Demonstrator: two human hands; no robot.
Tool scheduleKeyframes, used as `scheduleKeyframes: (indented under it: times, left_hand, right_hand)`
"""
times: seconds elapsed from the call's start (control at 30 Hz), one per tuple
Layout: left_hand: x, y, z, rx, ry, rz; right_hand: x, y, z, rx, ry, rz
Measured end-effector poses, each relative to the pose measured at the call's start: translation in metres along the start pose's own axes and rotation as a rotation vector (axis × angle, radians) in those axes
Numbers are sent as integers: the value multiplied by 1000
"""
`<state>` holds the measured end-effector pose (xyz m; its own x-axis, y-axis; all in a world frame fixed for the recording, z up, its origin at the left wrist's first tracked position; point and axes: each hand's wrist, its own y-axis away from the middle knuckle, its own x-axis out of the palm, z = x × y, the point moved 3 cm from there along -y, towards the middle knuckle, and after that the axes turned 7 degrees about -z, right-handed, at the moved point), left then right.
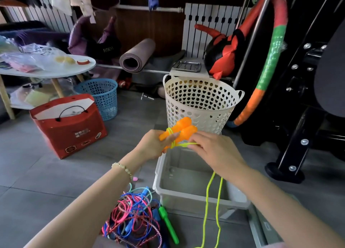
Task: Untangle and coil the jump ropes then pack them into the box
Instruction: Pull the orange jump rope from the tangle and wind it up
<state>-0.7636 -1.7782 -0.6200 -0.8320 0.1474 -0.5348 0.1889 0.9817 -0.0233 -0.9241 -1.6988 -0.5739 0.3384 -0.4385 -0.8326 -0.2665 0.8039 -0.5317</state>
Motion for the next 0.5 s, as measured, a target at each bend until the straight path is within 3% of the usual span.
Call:
scheduleKeyframes:
  times: [0.3,0.5]
  left_hand:
    - [2,31,-27,161,-40,325]
    - [11,47,-32,247,-89,480]
  right_hand:
    - [-10,-5,-39,166,-420,6]
    - [-4,-5,-20,141,-566,157]
